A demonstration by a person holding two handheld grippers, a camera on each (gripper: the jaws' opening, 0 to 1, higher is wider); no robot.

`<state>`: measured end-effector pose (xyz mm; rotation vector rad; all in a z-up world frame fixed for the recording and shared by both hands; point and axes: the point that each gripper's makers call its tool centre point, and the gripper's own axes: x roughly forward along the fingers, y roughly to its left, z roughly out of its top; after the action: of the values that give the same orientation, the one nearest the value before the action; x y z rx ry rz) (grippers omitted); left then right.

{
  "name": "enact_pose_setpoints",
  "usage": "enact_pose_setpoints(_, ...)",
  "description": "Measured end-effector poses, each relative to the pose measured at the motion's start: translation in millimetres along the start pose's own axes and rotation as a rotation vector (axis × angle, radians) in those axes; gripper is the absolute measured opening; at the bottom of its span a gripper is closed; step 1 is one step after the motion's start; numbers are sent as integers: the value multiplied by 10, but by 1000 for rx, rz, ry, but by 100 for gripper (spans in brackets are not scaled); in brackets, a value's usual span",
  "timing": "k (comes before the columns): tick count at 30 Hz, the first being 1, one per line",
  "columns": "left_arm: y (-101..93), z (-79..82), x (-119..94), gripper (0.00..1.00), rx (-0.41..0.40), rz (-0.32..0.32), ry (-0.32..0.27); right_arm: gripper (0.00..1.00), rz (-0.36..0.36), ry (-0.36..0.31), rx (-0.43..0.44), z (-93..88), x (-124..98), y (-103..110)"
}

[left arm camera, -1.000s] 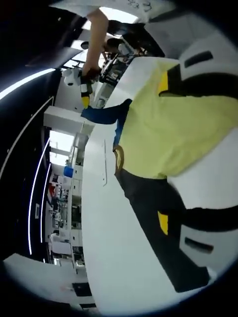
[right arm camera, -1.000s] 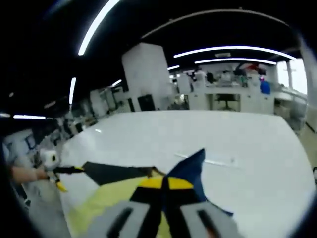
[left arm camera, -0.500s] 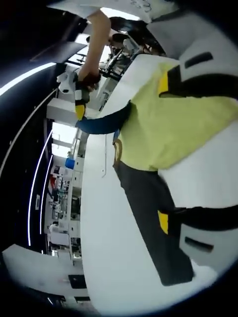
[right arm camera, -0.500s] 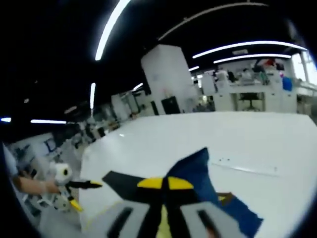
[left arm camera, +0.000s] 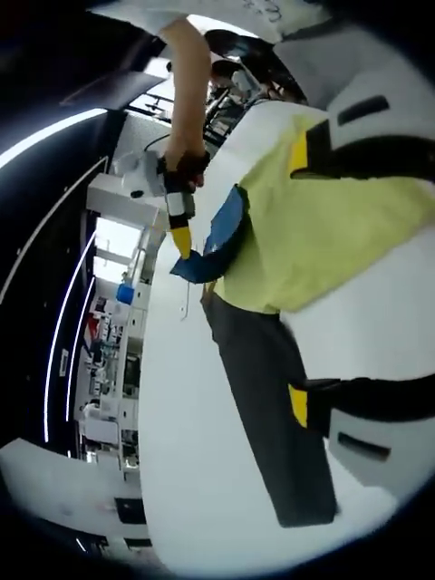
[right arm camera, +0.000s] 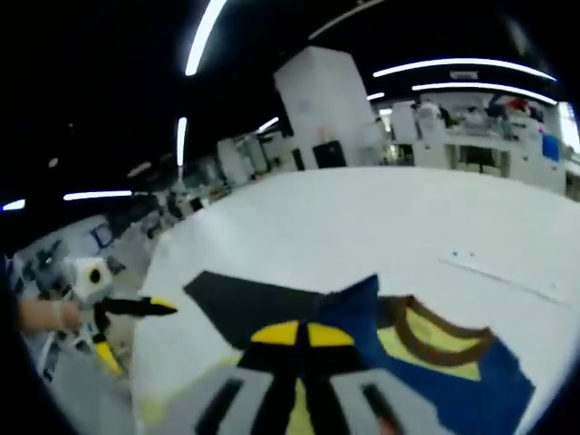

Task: Fold the garment on the visible template until the final outline fits inside the template.

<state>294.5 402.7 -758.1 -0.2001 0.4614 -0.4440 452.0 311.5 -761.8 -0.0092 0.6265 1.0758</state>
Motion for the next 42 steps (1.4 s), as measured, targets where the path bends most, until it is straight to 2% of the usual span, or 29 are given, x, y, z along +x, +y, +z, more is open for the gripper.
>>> enact_pose_setpoints(3,-3,-25,5,88,-8,0,2,0,5,57,-17,-196,123,69)
enact_pose_setpoints(8,-17,-49,14,88,-10,-3,9,0,7,123,-59,-391,285,86)
enact_pose_setpoints(14,-13,-50,32,88,-17,-4,7,0,-7,147,-49,-459,337,74)
enact_pose_setpoints(19,-42,-63,49,88,-17,-10,12,2,-7,135,-51,-434,290,72)
enact_pose_setpoints(27,-47,-59,67,88,-12,-20,12,42,14,115,-58,-474,193,43)
enact_pose_setpoints(28,-49,-59,71,88,-11,-21,13,49,8,112,-72,-476,181,26)
enact_pose_setpoints(29,-49,-62,78,88,-8,-23,15,62,-1,98,-103,-466,163,4)
enact_pose_setpoints(32,-62,-72,83,88,7,-26,26,92,-1,71,-112,-403,146,-62)
enact_pose_setpoints(33,-64,-68,85,88,6,-27,26,97,-1,70,-112,-397,133,-67)
enact_pose_setpoints(34,-63,-62,86,88,5,-28,25,99,-2,65,-119,-388,108,-76)
enact_pose_setpoints(42,-87,-24,123,88,13,-38,23,99,-17,57,-89,-395,-92,-213)
